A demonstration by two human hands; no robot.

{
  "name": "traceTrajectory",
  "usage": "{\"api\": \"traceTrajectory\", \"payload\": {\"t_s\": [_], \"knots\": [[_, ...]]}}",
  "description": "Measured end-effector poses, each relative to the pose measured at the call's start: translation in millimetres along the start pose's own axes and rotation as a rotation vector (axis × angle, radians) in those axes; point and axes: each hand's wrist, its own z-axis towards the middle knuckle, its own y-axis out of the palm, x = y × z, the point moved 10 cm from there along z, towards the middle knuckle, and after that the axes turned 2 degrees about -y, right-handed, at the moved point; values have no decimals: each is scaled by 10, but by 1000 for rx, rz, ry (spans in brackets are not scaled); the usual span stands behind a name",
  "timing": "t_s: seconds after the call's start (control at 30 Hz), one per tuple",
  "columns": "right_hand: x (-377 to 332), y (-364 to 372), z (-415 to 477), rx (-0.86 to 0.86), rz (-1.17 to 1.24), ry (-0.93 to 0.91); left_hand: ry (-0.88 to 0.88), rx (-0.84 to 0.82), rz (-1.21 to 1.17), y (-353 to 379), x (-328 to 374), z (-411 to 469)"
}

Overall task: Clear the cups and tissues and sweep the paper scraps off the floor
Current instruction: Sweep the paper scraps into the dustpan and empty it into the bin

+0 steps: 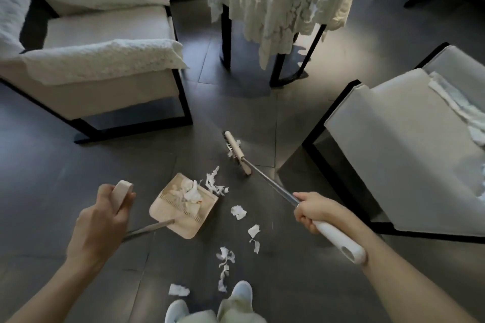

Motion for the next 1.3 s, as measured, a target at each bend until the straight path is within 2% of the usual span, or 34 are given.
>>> {"api": "traceTrajectory", "payload": {"t_s": [0.23,0.37,0.43,0.57,0.73,0.87,1.03,1.23,1.3], "knots": [[-764,4,652,141,-331,-153,-31,14,-27,-82,-359,-240],[-934,354,1034,85,-512,-138,0,11,17,-77,-513,-350],[-903,571,1082,26,-679,-103,1,33,5,-92,-626,-430],[-565,879,933,-71,-864,-32,6,58,-22,-194,-815,-628],[-57,1168,455,-68,-878,-1,2,74,-32,-391,-1121,-936],[534,1668,-188,-81,-1048,9,17,58,-62,-643,-1453,-1286],[1369,2510,-1073,-91,-1033,27,86,38,-113,-1075,-1954,-1820],[1936,3152,-1992,-102,-1046,32,5,37,-133,-1465,-2681,-2413],[1987,3219,-2147,-75,-982,11,-9,28,-130,-1550,-2876,-2577]]}}
